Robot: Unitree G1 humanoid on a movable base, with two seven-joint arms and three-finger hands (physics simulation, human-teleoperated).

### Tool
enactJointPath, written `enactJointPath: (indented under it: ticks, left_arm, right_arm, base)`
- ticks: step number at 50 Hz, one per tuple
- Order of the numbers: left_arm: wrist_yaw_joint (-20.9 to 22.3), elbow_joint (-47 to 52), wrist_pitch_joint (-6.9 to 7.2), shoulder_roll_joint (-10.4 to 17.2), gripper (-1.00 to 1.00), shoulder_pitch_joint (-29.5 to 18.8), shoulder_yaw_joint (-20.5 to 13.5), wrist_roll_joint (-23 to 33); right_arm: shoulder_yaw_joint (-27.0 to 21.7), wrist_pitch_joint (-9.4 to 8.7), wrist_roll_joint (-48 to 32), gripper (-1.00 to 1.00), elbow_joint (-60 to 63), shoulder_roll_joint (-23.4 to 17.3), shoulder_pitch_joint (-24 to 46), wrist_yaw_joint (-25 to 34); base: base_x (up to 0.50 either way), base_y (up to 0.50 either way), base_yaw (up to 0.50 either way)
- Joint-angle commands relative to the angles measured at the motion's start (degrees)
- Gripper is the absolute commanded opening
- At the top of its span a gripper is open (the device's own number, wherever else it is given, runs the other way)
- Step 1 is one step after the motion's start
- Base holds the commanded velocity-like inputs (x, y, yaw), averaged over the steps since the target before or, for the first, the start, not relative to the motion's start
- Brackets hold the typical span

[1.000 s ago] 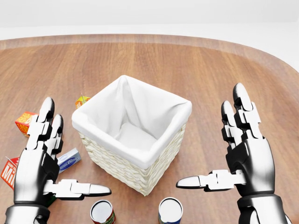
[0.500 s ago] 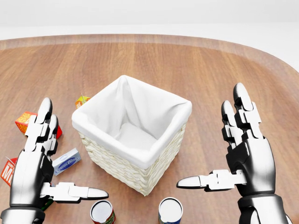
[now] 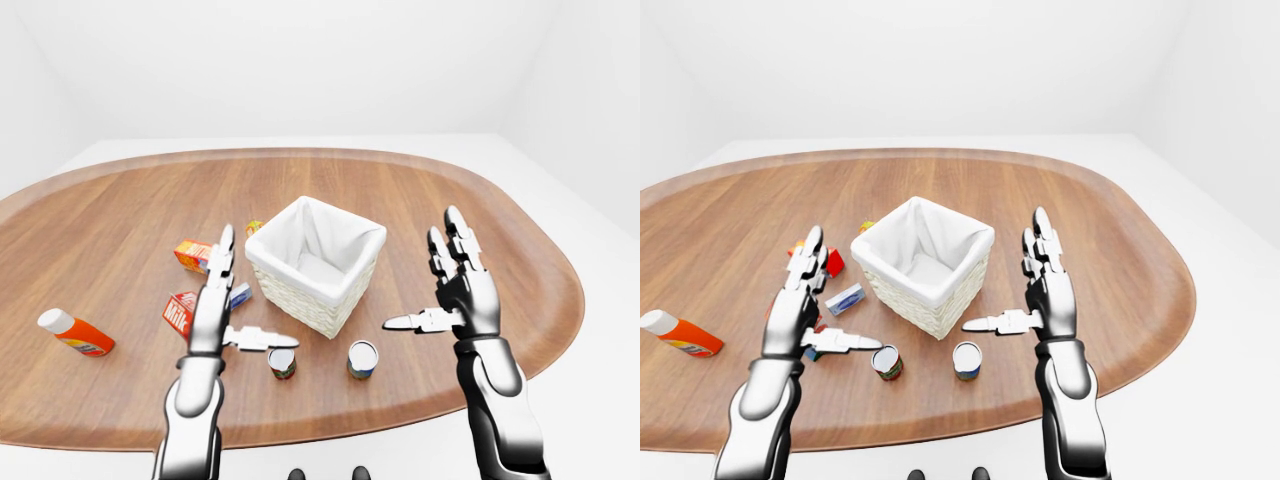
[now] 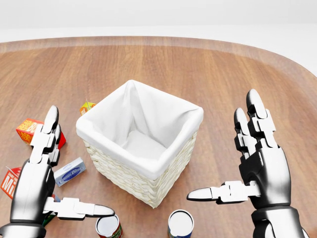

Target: Pick up the tomato sauce, and put it in the basket.

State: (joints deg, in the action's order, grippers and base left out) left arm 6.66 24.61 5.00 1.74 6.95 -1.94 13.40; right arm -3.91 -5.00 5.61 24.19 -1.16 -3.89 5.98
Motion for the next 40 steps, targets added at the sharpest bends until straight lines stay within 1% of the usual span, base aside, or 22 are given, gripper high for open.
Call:
enactJointPath:
  ticks: [1,10,16,23,29,32,35,40]
  left_arm:
    - [0.6,0.0,0.00,0.1,1.00,0.8,0.5,3.2]
    - [0.9,0.0,0.00,0.0,1.00,1.6,1.2,5.2]
    - [1.2,0.7,0.00,0.0,1.00,2.0,1.1,6.1]
    - [0.6,-0.7,0.00,0.1,1.00,2.5,1.3,7.9]
    - [0.3,-1.7,0.00,0.1,1.00,3.2,2.3,9.7]
    - [0.1,-2.0,0.00,0.1,1.00,3.2,2.2,10.1]
    - [0.0,-2.1,-0.18,0.1,1.00,3.6,2.3,10.9]
    - [-0.4,-2.3,-0.92,0.1,1.00,4.0,2.7,12.3]
  right_arm:
    - [0.0,0.00,0.0,1.00,0.0,0.0,0.0,0.0]
    - [0.0,0.00,0.0,1.00,-0.3,0.0,0.1,0.0]
    - [-0.1,0.00,0.1,1.00,-0.3,0.0,0.2,-0.1]
    - [-0.2,0.00,0.1,1.00,-0.1,-0.1,0.3,-0.1]
    - [-0.5,0.00,0.3,1.00,-0.4,-0.2,0.6,-0.1]
    - [-0.6,0.00,0.4,1.00,-0.7,-0.2,0.8,-0.1]
    - [-0.7,0.00,0.4,1.00,-0.7,-0.2,0.8,-0.1]
    - [-0.7,0.00,0.3,1.00,-1.2,-0.3,1.0,-0.2]
  base:
    - [0.00,0.00,0.00]
    - [0.00,0.00,0.00]
    - [0.00,0.00,0.00]
    - [0.00,0.00,0.00]
    - [0.00,0.00,0.00]
    - [0.00,0.00,0.00]
    - [0.00,0.00,0.00]
    - [0.00,0.00,0.00]
